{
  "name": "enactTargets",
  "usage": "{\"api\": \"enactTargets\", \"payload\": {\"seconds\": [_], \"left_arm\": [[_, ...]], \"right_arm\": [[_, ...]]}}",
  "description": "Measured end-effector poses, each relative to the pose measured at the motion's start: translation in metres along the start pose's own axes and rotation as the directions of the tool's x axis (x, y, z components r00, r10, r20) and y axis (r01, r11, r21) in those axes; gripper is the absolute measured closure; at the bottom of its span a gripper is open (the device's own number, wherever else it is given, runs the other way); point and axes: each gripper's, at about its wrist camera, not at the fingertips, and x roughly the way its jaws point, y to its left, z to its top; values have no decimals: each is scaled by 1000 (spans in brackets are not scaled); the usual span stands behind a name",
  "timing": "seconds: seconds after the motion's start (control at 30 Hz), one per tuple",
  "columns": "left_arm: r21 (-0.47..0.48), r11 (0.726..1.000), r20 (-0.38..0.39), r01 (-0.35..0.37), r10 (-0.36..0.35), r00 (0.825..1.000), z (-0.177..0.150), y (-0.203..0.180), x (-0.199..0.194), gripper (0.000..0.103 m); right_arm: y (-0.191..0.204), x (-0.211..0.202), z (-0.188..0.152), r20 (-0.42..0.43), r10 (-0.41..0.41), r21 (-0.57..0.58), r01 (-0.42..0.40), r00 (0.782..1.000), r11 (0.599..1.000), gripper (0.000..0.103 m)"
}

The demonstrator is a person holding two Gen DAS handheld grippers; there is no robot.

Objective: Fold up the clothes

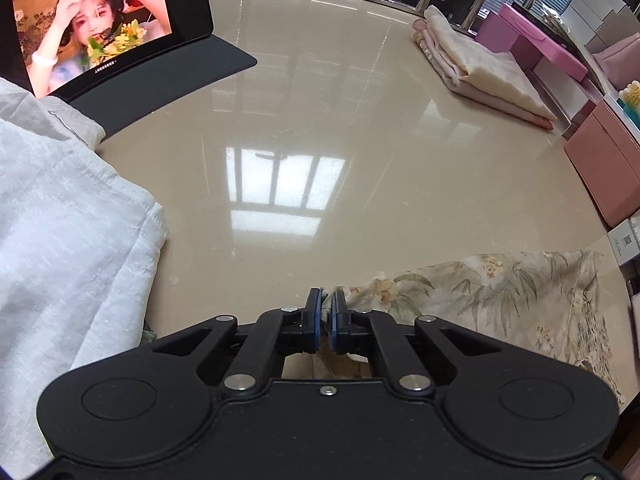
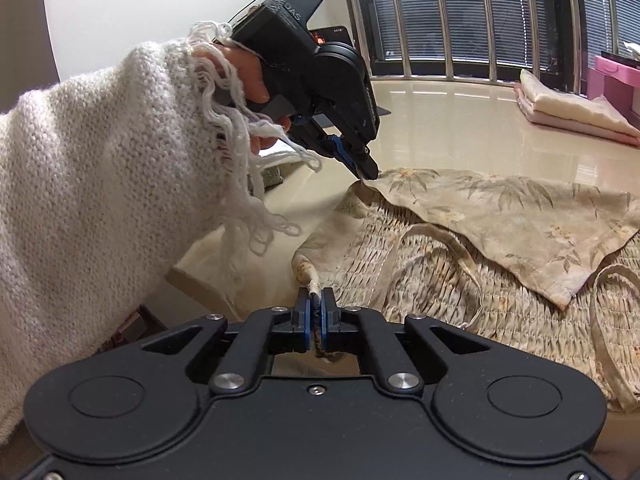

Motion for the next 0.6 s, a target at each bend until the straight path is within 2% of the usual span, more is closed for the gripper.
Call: {"api": "enactTargets", "payload": {"seconds": [0.17,0.37,0.47,0.6], "left_arm": [[33,999,24,-3,2,1000,6,-17,-12,98],[2,1000,30,-17,17,999,14,-34,-21,98],[-17,1000,46,22,-21,999,26,-51,-33,98],[-64,989,52,137,-134,990,43,-85,-41,99]], "right_arm": [[-10,-12,8,39,14,39,-16,999,999,99],[-27,-37,17,110,32,119,-45,993,992,100],[-45,-57,21,163,28,191,-59,986,980,100],[-77,-88,18,233,-9,293,-62,972,954,100]]}}
